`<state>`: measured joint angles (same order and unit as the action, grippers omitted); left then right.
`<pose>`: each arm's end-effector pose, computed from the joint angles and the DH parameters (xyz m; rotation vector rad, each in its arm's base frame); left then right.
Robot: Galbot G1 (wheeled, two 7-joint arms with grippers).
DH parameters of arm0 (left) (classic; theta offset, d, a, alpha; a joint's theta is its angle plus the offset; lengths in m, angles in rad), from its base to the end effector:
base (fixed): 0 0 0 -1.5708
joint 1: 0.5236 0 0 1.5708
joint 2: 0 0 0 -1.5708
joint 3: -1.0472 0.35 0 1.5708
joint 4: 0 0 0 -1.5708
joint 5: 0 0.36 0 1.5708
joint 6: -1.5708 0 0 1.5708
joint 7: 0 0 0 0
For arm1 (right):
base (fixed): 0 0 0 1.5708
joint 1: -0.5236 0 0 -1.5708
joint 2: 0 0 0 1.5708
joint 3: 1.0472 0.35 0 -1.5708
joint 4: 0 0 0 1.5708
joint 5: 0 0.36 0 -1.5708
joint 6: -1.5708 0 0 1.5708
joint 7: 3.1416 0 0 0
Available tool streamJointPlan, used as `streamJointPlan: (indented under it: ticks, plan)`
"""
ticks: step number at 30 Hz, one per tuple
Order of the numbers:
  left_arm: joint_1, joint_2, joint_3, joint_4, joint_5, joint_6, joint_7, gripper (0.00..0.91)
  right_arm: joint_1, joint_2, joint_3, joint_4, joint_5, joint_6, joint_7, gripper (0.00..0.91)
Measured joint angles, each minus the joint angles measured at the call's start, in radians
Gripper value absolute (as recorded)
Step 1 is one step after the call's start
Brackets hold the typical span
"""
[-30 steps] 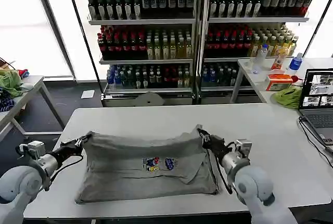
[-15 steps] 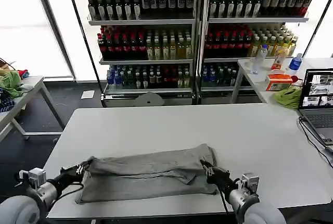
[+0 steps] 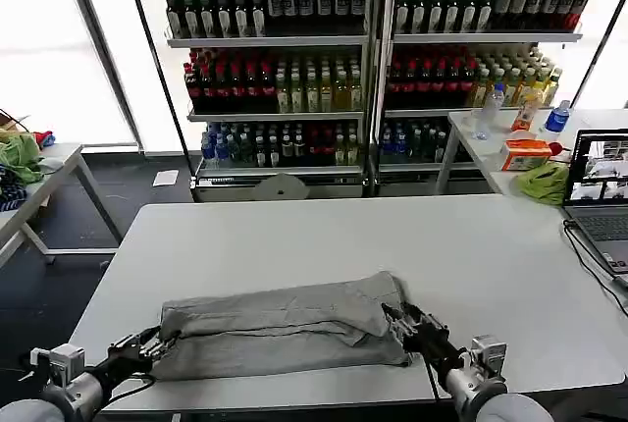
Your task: Fold and organize the clothes.
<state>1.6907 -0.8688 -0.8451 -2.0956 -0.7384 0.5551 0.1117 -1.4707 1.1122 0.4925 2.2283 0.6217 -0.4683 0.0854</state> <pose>0.1969 0.1847 -0.2301 -0.2843 -2.5252 -0.0141 0.2101 -0.0496 -0.2269 0.3956 -2.7710 -0.2021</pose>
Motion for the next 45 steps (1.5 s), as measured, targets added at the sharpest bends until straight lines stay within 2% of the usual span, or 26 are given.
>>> streamJointPlan:
  ticks: [8,13,17,26,35,36,37,38,39,41,42,45]
  plan:
    - [0.014,-0.029,-0.064,-0.039,-0.026,-0.048,-0.069,0.907,-0.026,0.013,0.057,-0.024,-0.12,0.237,-0.041,0.907]
    - [0.02,-0.084,-0.04,-0.028,-0.015,-0.139,-0.111,0.907,-0.05,0.028,0.08,-0.059,-0.169,0.387,-0.079,0.907]
    - [0.031,-0.142,-0.004,-0.02,0.008,-0.222,-0.128,0.907,-0.073,0.04,0.087,-0.087,-0.201,0.47,-0.101,0.907]
    - [0.002,-0.262,0.114,0.041,0.117,-0.387,-0.15,0.907,-0.104,0.04,0.098,-0.118,-0.223,0.556,-0.115,0.907]
    - [-0.042,-0.331,0.208,0.117,0.175,-0.439,-0.175,0.907,-0.119,0.035,0.104,-0.128,-0.198,0.594,-0.126,0.907]
    - [-0.047,-0.336,0.213,0.125,0.178,-0.443,-0.179,0.856,-0.119,0.034,0.104,-0.129,-0.196,0.598,-0.127,0.907]
    - [-0.052,-0.34,0.218,0.132,0.181,-0.446,-0.182,0.564,-0.119,0.033,0.104,-0.13,-0.194,0.6,-0.127,0.907]
    - [-0.056,-0.343,0.221,0.141,0.184,-0.45,-0.184,0.443,-0.119,0.032,0.104,-0.131,-0.192,0.603,-0.128,0.907]
    - [-0.059,-0.344,0.224,0.149,0.185,-0.453,-0.188,0.222,-0.118,0.03,0.105,-0.132,-0.19,0.605,-0.129,0.907]
    - [-0.059,-0.347,0.228,0.159,0.185,-0.455,-0.194,0.05,-0.117,0.029,0.105,-0.134,-0.188,0.609,-0.13,0.907]
    - [-0.06,-0.347,0.229,0.162,0.184,-0.456,-0.196,0.0,-0.116,0.028,0.105,-0.136,-0.186,0.611,-0.131,0.907]
    - [-0.06,-0.35,0.235,0.169,0.176,-0.46,-0.202,0.0,-0.113,0.028,0.103,-0.139,-0.184,0.615,-0.131,0.907]
